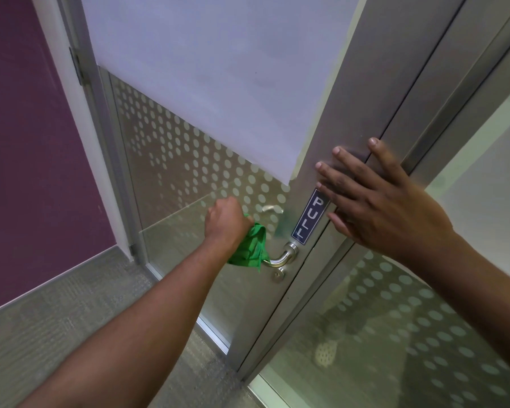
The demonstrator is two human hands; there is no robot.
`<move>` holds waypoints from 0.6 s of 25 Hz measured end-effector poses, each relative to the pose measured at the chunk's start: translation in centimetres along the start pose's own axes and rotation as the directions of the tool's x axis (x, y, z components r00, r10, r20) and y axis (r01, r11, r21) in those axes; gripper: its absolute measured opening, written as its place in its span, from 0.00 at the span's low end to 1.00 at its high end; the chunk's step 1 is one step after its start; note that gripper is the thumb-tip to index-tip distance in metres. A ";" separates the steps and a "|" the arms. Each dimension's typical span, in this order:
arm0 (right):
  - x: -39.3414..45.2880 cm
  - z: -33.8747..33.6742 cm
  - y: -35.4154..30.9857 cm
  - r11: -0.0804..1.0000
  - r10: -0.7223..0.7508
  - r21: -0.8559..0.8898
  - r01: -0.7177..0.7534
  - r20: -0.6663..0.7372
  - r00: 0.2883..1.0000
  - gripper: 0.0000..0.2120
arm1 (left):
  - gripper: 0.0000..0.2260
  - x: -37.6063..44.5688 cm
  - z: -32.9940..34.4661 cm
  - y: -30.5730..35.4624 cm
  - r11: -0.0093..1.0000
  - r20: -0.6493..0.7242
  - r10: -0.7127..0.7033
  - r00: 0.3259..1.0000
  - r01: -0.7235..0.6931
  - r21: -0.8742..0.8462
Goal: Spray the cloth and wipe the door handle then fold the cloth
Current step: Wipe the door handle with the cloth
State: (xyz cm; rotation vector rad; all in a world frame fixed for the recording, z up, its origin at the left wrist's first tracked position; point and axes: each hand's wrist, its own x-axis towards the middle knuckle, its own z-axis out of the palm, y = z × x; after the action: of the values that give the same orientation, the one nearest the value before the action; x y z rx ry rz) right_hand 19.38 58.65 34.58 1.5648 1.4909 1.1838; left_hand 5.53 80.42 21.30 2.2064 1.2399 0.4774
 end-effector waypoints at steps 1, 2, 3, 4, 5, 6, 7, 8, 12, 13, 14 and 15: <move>0.1 0.0 -0.1 1.000 0.002 0.004 -0.002 -0.001 1.000 0.32 | 0.14 0.0 0.0 -0.2 1.000 0.013 -0.007 1.000 0.008 -0.014; 0.2 -0.2 -0.1 1.000 0.002 0.008 -0.002 -0.006 1.000 0.32 | 0.14 -0.2 0.0 -0.5 1.000 0.020 -0.010 1.000 0.010 -0.014; 0.3 -0.3 -0.2 1.000 0.002 0.009 -0.002 -0.010 1.000 0.30 | 0.13 -0.4 0.0 -0.8 1.000 0.018 -0.001 1.000 0.001 0.011; 0.3 -0.3 -0.2 1.000 0.003 0.010 -0.003 -0.010 1.000 0.30 | 0.12 -0.6 0.0 -0.9 0.998 0.007 0.019 1.000 -0.020 0.066; 0.3 -0.3 -0.1 1.000 0.002 0.010 -0.001 -0.010 1.000 0.30 | 0.11 -0.7 0.1 -0.9 0.989 -0.004 0.047 0.999 -0.046 0.138; 0.2 -0.3 -0.1 1.000 -0.001 0.005 0.001 -0.008 1.000 0.30 | 0.09 -0.8 0.2 -0.6 0.977 -0.009 0.068 0.998 -0.065 0.204; 0.2 -0.2 0.0 1.000 -0.005 -0.001 0.005 -0.007 1.000 0.30 | 0.08 -0.8 0.3 -0.2 0.964 -0.009 0.089 0.996 -0.084 0.252; 0.2 -0.2 0.0 1.000 -0.006 0.001 0.006 -0.007 1.000 0.30 | 0.07 -0.7 0.4 0.2 0.953 -0.004 0.107 0.994 -0.102 0.286; 0.1 -0.2 0.0 1.000 0.009 0.026 -0.009 -0.012 1.000 0.33 | 0.05 -0.3 1.1 1.4 0.933 -0.011 0.177 0.984 -0.164 0.320; 0.1 -0.2 0.0 1.000 0.008 0.019 -0.008 -0.009 1.000 0.33 | 0.05 -0.3 1.1 1.4 0.935 -0.026 0.196 0.980 -0.179 0.307; 0.1 -0.3 -0.1 1.000 0.006 0.010 -0.006 -0.006 1.000 0.33 | 0.05 -0.5 1.1 1.3 0.940 -0.044 0.202 0.978 -0.181 0.290; 0.2 -0.3 -0.1 1.000 0.003 0.004 -0.003 -0.004 1.000 0.32 | 0.04 -0.7 1.2 0.7 0.951 -0.060 0.195 0.979 -0.174 0.255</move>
State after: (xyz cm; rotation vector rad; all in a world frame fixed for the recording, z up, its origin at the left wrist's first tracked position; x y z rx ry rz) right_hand 19.01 58.80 34.65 1.5692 1.4942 1.1870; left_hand 6.33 79.14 20.78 2.5540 1.1968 0.5166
